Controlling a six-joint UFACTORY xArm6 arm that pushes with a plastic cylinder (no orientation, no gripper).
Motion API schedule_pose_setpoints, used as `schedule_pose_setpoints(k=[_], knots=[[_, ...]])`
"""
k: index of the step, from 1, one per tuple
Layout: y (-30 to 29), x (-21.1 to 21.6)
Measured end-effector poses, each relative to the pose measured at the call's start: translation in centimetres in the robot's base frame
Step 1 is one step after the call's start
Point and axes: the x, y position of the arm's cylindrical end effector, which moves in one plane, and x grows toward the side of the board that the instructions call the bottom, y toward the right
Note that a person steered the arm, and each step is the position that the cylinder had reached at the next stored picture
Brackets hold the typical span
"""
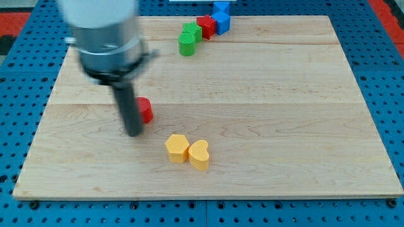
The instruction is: Place the red circle bottom right to the green star
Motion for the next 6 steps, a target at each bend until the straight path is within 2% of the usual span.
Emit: schedule_pose_setpoints(k=[2,3,4,5,6], knots=[[4.7,-7.2],[2.8,-2.7],[9.7,-4.3],[17.5,-12.7],[22.3,-19.4]])
